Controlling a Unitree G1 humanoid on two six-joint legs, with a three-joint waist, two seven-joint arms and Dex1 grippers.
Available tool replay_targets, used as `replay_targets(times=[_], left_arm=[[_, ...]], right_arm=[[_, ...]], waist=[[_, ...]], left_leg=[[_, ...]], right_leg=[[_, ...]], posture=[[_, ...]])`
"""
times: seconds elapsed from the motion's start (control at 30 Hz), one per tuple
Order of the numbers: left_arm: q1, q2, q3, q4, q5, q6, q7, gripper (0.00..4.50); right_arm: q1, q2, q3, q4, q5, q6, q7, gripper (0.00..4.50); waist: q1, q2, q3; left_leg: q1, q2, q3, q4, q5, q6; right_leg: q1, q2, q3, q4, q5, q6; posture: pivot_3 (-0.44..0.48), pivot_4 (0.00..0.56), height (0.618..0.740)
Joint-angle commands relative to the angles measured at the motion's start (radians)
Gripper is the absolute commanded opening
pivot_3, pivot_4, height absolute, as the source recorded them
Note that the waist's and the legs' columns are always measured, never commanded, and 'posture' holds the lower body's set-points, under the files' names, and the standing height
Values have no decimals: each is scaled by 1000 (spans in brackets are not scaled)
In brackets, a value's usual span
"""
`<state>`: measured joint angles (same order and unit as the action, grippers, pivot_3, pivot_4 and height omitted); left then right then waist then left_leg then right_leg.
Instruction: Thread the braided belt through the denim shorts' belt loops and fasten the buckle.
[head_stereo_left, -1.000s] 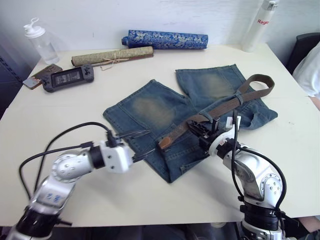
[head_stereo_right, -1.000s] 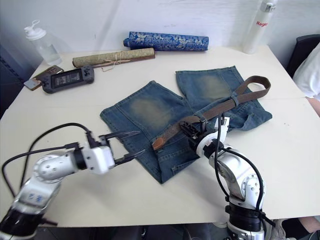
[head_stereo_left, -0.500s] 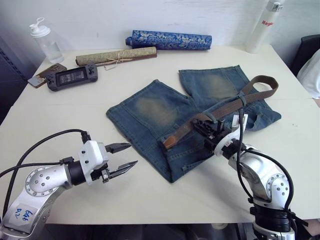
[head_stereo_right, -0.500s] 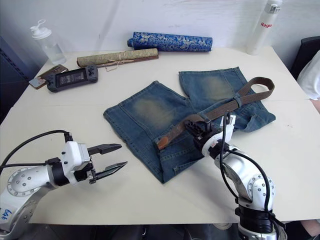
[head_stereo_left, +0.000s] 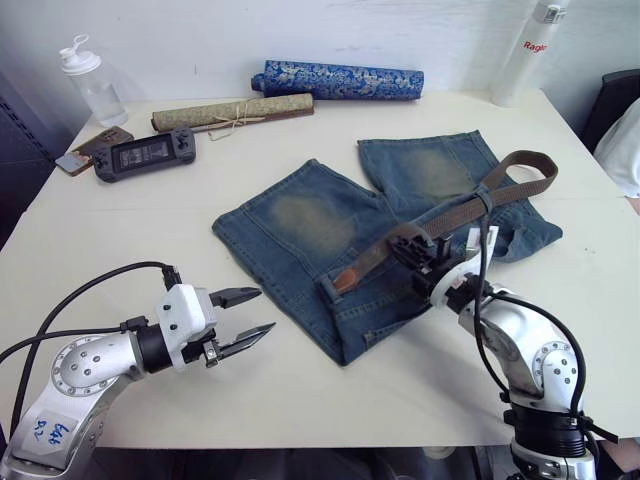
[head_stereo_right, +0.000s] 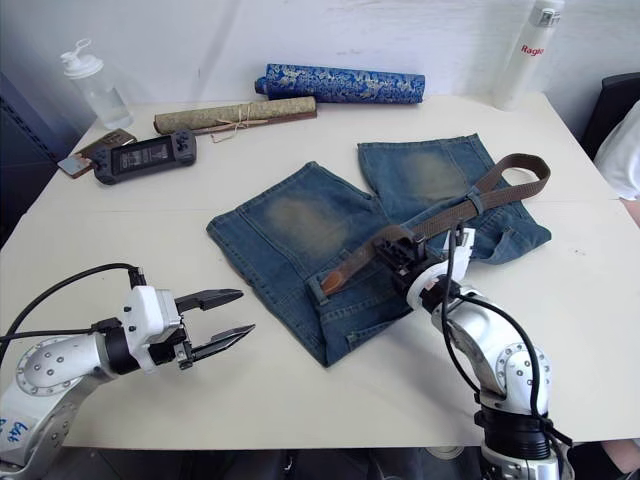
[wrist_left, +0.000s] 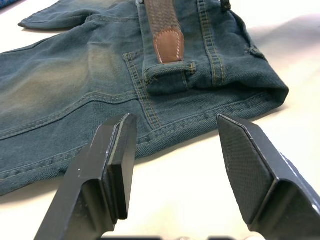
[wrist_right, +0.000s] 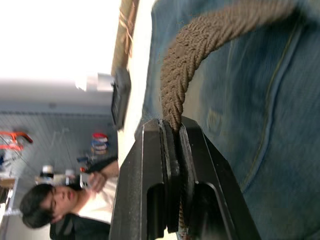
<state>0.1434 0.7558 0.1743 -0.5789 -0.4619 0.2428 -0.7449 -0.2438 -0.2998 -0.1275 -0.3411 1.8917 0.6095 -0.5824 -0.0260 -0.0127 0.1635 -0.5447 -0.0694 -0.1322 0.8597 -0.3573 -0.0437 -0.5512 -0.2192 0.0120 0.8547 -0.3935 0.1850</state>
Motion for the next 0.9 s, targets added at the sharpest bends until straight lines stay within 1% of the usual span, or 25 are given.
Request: replay_targets(times=[0.03, 0.23, 0.33, 0.43, 0.6, 0.73, 0.8, 0.9], left_arm=[[6, -11, 20, -11, 12, -26, -7, 2832], [1, -21, 17, -10, 26, -30, -10, 2832], [-4, -22, 11, -14, 35, -30, -10, 2832], [-19, -24, 5, -12, 52, -31, -5, 2832], [-40, -37, -13, -17, 65, -16, 3, 2832], [-51, -40, -21, -29, 67, -2, 11, 2832], [-51, -41, -18, -27, 69, -3, 11, 2832], [-51, -40, -14, -26, 71, -2, 10, 2832]], right_arm=[[5, -11, 46, -44, -72, 28, 22, 0], [-8, 4, 95, -57, -157, 49, 42, 0], [-21, -9, 69, -47, -162, 49, 68, 0], [-26, -15, 52, -40, -149, 49, 61, 0], [-60, 35, 58, -50, -269, 4, 107, 0], [-78, 49, 69, -72, -378, -10, 167, 0], [-75, 47, 78, -87, -407, 0, 193, 0], [-66, -17, 126, -125, -526, 51, 265, 0]], waist=[[0, 0, 0], [0, 0, 0], [-1, 0, 0], [-1, 0, 0], [-1, 0, 0], [-1, 0, 0], [-1, 0, 0], [-1, 0, 0]], left_leg=[[0, 0, 0, 0, 0, 0], [0, 0, 0, 0, 0, 0], [0, 0, 0, 0, 0, 0], [0, 0, 0, 0, 0, 0], [0, 0, 0, 0, 0, 0], [0, 0, 0, 0, 0, 0], [0, 0, 0, 0, 0, 0], [0, 0, -1, 0, 0, 0]], right_leg=[[0, 0, 0, 0, 0, 0], [0, 0, 0, 0, 0, 0], [0, 0, 0, 0, 0, 0], [0, 0, -1, 0, 0, 0], [0, 0, -1, 0, 0, 0], [0, 0, -1, 0, 0, 0], [0, 0, -1, 0, 0, 0], [0, 0, -1, 0, 0, 0]], posture=[[0, 150, 637], [0, 150, 637], [0, 150, 637], [0, 150, 637], [0, 150, 637], [0, 150, 637], [0, 150, 637], [0, 150, 637]])
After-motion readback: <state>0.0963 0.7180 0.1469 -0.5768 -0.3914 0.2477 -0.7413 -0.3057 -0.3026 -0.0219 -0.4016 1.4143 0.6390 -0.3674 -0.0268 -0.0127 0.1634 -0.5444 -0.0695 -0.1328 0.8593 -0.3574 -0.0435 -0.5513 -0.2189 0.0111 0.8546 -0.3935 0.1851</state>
